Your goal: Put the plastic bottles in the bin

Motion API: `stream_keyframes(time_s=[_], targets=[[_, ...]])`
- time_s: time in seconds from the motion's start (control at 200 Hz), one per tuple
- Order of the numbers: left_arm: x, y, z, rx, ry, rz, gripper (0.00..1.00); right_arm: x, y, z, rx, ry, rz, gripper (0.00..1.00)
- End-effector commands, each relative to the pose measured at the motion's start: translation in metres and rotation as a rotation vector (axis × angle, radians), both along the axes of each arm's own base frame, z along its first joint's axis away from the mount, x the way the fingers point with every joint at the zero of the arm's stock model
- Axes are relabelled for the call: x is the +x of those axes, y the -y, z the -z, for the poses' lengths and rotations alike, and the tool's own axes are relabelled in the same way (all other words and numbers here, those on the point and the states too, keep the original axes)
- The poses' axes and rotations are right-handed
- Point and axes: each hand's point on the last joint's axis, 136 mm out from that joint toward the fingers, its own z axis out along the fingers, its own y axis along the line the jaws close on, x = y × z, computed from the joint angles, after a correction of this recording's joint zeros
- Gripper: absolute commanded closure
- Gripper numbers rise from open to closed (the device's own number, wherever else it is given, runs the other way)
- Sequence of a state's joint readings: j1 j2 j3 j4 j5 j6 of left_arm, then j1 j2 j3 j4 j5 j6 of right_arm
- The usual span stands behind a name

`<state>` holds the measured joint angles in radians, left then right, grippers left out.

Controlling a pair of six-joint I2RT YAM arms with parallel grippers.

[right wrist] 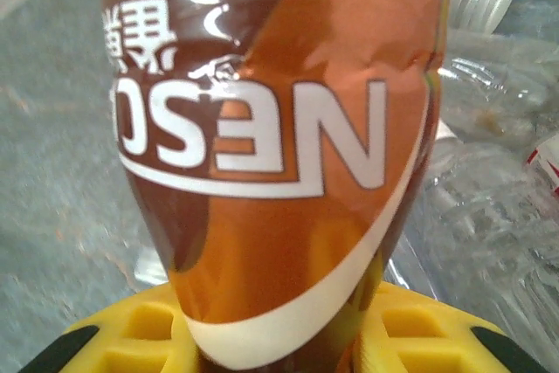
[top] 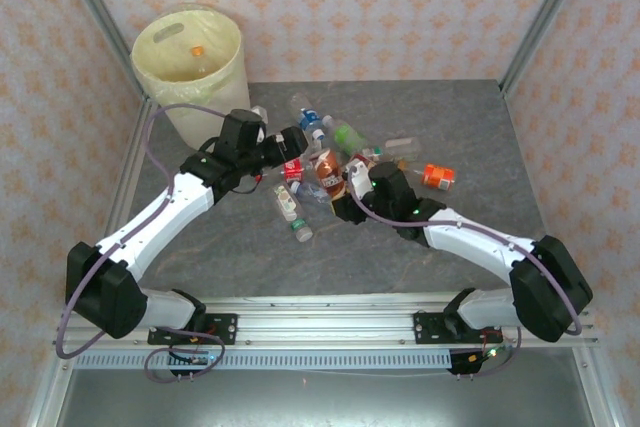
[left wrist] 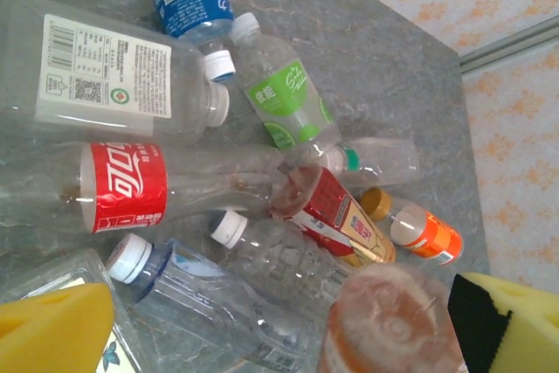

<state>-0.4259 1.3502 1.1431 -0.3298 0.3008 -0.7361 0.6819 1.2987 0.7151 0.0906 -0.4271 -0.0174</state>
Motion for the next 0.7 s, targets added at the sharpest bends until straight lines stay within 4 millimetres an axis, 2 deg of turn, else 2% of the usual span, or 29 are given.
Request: stream_keyframes(time_s=[0.0,0.08,0.245,0.34,0.47,0.696], targets=[[-0.003,0.028,-0.014,-0.104,0.029,0.122,0.00,0.009,-0.010,-0.022,0.103,0.029,0.023,0.81],[-0.006,0.038,-0.016,-0.108,0.021,0.165,0.00,0.008,-0.014,-0.023,0.105,0.052,0.004,0.81],[-0.005,0.028,-0.001,-0.029,-0.049,0.087,0.00,0.015,-0.017,-0.025,0.085,0.067,0.016,0.81],[-0.006,0.036,-0.004,-0.041,-0.050,0.097,0.00,0.018,-0.019,-0.023,0.059,0.056,0.018,0.81],[-0.006,0.036,-0.005,-0.019,-0.046,0.081,0.00,0.018,-0.024,-0.017,0.034,0.044,-0.012,0.81],[-0.005,0.038,0.016,0.044,-0.132,0.054,0.00,0.019,-0.029,-0.022,0.026,0.063,-0.033,0.81]])
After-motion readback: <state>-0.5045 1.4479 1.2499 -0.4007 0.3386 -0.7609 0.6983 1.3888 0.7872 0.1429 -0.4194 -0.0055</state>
